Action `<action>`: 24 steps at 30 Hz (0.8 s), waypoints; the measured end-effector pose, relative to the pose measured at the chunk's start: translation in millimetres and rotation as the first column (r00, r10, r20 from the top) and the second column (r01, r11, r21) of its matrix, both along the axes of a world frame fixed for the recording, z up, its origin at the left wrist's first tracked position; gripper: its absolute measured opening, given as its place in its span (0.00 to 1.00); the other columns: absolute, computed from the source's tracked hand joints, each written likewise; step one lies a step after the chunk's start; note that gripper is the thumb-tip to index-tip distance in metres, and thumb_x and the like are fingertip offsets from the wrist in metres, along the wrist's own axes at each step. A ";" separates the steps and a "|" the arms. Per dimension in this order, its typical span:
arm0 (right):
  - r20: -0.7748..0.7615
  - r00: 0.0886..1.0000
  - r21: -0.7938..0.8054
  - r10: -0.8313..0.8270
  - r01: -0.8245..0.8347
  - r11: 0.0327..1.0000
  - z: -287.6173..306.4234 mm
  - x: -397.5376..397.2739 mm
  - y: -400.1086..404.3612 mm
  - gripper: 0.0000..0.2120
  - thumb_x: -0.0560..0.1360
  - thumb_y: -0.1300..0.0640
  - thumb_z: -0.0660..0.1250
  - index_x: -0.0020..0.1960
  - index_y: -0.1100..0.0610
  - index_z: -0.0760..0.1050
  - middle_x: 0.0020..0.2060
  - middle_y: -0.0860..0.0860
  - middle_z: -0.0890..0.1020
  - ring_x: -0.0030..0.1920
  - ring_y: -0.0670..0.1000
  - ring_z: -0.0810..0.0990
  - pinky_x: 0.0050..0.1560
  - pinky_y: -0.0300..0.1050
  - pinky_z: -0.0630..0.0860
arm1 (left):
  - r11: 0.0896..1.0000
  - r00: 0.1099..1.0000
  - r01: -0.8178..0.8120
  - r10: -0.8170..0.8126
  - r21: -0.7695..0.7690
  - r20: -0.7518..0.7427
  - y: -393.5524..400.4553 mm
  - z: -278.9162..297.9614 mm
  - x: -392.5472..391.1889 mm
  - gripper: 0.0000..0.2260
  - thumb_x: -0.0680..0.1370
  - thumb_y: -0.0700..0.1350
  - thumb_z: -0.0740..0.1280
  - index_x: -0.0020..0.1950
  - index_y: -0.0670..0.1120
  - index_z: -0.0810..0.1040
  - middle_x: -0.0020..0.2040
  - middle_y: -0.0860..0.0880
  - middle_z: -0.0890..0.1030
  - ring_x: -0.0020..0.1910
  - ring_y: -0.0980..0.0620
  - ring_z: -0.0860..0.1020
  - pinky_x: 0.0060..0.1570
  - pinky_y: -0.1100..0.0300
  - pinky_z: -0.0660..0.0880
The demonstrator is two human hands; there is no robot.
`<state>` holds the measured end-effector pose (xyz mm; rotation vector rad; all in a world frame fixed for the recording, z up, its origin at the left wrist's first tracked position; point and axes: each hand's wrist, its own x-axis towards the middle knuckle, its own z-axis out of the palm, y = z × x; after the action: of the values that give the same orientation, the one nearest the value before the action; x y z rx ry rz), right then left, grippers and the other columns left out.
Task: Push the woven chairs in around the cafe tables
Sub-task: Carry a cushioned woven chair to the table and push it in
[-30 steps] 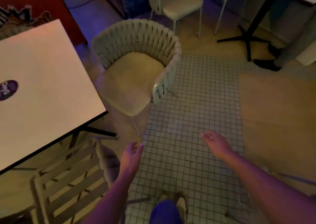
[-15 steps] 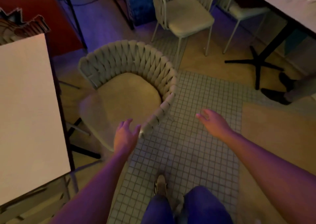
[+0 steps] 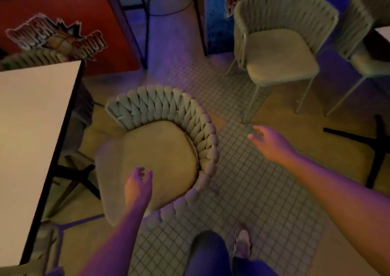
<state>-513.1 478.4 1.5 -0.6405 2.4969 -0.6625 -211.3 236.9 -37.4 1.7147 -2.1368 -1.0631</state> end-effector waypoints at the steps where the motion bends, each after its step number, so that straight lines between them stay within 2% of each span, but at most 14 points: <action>1: -0.004 0.999 0.008 0.046 -0.046 0.999 1.5 -19.5 -14.6 0.27 0.75 0.42 0.62 0.69 0.55 0.69 0.67 0.56 0.75 0.65 0.55 0.75 0.65 0.52 0.71 | 0.998 0.998 -0.068 0.068 0.012 -0.008 1.8 -1.8 -6.6 0.17 0.77 0.48 0.66 0.61 0.39 0.77 0.56 0.38 0.81 0.55 0.40 0.78 0.54 0.49 0.73; 5: -0.074 0.969 0.007 0.234 -0.235 0.972 -3.0 -72.0 -82.7 0.27 0.74 0.42 0.63 0.69 0.54 0.69 0.66 0.56 0.75 0.63 0.56 0.76 0.62 0.51 0.73 | 0.939 0.940 -0.338 0.341 0.067 -0.031 4.0 -13.2 -18.4 0.18 0.77 0.49 0.66 0.63 0.41 0.76 0.55 0.39 0.81 0.53 0.40 0.78 0.49 0.52 0.70; 7: -0.103 0.935 0.023 0.339 -0.338 0.941 -7.2 -88.5 -125.1 0.27 0.74 0.41 0.62 0.69 0.53 0.69 0.66 0.57 0.75 0.63 0.57 0.75 0.60 0.49 0.71 | 0.860 0.864 -0.494 0.501 0.127 -0.039 -0.1 -25.5 -22.4 0.20 0.77 0.51 0.65 0.65 0.42 0.74 0.56 0.40 0.80 0.54 0.40 0.78 0.50 0.51 0.71; 9: -0.102 0.897 0.029 0.429 -0.429 0.903 -9.3 -97.5 -173.1 0.27 0.75 0.41 0.62 0.70 0.52 0.68 0.66 0.57 0.75 0.63 0.58 0.76 0.59 0.48 0.71 | 0.720 0.725 -0.641 0.682 0.265 -0.098 -8.9 -36.1 -35.7 0.22 0.76 0.52 0.65 0.67 0.44 0.72 0.59 0.38 0.79 0.56 0.37 0.78 0.55 0.44 0.74; 12: -0.096 0.835 0.016 0.542 -0.543 0.840 -11.0 -103.6 -236.8 0.24 0.74 0.43 0.63 0.68 0.51 0.70 0.64 0.56 0.77 0.61 0.57 0.77 0.58 0.48 0.72 | 0.518 0.498 -0.717 0.849 0.466 -0.177 -23.1 -43.2 -57.1 0.22 0.74 0.53 0.65 0.65 0.46 0.73 0.62 0.36 0.77 0.62 0.34 0.75 0.60 0.39 0.72; 14: -0.090 0.789 0.010 0.608 -0.610 0.793 -13.1 -105.3 -272.8 0.23 0.74 0.45 0.64 0.67 0.52 0.71 0.63 0.56 0.77 0.61 0.56 0.77 0.58 0.48 0.72 | 0.410 0.372 -0.747 0.910 0.523 -0.182 -27.8 -43.6 -62.0 0.22 0.74 0.53 0.66 0.65 0.45 0.74 0.64 0.36 0.76 0.64 0.34 0.73 0.62 0.37 0.71; 16: -0.074 0.755 -0.009 0.651 -0.654 0.757 -15.2 -107.9 -311.3 0.24 0.74 0.47 0.65 0.67 0.54 0.70 0.64 0.56 0.77 0.62 0.56 0.77 0.59 0.46 0.71 | 0.310 0.261 -0.793 0.951 0.525 -0.166 -30.0 -43.6 -56.7 0.21 0.74 0.53 0.65 0.63 0.44 0.74 0.64 0.34 0.75 0.64 0.32 0.73 0.62 0.35 0.69; 18: -0.063 0.719 0.005 0.692 -0.693 0.721 -18.2 -110.8 -341.4 0.25 0.74 0.49 0.66 0.68 0.55 0.69 0.66 0.57 0.75 0.63 0.57 0.75 0.62 0.49 0.72 | 0.222 0.187 -0.851 0.975 0.476 -0.120 -22.2 -43.1 -43.1 0.20 0.73 0.53 0.65 0.60 0.42 0.75 0.61 0.31 0.76 0.60 0.31 0.75 0.60 0.36 0.71; 20: -0.051 0.662 0.025 0.748 -0.748 0.663 -21.9 -114.7 -371.6 0.24 0.74 0.50 0.66 0.68 0.56 0.69 0.65 0.57 0.75 0.63 0.58 0.76 0.62 0.52 0.73 | 0.142 0.109 -0.884 0.989 0.445 -0.100 -10.4 -38.9 -29.2 0.19 0.73 0.52 0.64 0.59 0.43 0.76 0.57 0.33 0.79 0.56 0.34 0.78 0.58 0.36 0.74; 22: -0.061 0.588 0.056 0.807 -0.805 0.591 -28.3 -119.1 -405.7 0.24 0.74 0.50 0.67 0.68 0.56 0.70 0.64 0.58 0.76 0.62 0.58 0.76 0.60 0.51 0.74 | 0.076 0.048 -0.908 0.996 0.411 -0.078 0.5 -38.3 -22.0 0.19 0.74 0.51 0.64 0.61 0.43 0.75 0.57 0.36 0.80 0.55 0.35 0.79 0.57 0.37 0.75; 24: -0.094 0.526 0.079 0.845 -0.842 0.533 -37.1 -119.2 -442.6 0.25 0.74 0.51 0.67 0.69 0.57 0.69 0.65 0.59 0.76 0.63 0.59 0.75 0.60 0.49 0.71 | 0.003 -0.010 -0.950 0.999 0.311 -0.039 7.4 -39.2 -22.5 0.18 0.75 0.49 0.64 0.62 0.43 0.75 0.57 0.38 0.80 0.55 0.37 0.79 0.58 0.41 0.75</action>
<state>-632.3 35.8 -35.5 -1.7660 1.8852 -0.1925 -233.9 244.2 -76.6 2.2593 -0.1299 -0.8344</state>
